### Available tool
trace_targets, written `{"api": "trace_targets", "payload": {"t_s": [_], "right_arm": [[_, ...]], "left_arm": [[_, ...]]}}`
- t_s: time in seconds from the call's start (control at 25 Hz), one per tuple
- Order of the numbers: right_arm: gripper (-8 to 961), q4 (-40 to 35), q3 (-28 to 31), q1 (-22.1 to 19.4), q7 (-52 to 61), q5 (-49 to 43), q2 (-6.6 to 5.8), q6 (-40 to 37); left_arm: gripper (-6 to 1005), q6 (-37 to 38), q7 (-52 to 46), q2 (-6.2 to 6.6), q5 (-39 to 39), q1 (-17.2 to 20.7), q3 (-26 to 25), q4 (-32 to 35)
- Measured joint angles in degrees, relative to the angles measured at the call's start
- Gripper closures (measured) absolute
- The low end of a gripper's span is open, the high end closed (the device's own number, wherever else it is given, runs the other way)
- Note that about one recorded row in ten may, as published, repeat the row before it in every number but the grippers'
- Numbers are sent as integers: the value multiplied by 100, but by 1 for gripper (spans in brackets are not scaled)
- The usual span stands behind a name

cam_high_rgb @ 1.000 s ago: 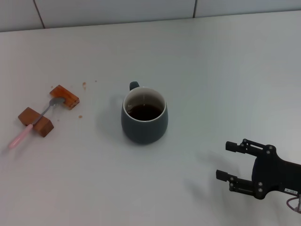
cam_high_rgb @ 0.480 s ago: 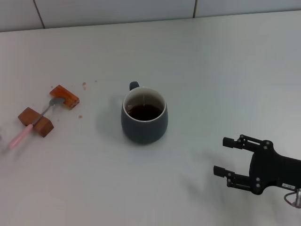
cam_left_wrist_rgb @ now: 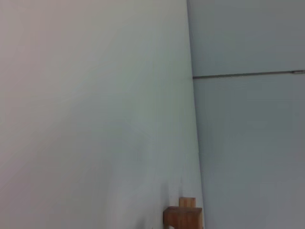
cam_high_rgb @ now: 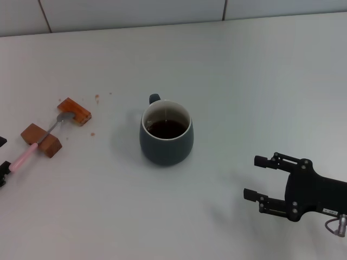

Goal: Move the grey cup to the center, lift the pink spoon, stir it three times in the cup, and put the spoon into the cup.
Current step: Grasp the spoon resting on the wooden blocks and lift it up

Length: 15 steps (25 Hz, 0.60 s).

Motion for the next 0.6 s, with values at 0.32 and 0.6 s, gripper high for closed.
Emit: {"api": "trace_targets", "payload": {"t_s": [0.32,0.6], "right_arm": [[208,15,0,15,0,0,1,0],[208,18,0,17,0,0,1,3]], "left_arm": [[218,39,-116,-34,2,-11,125,-25],[218,66,-154,-96,2,-37,141,-32]]}}
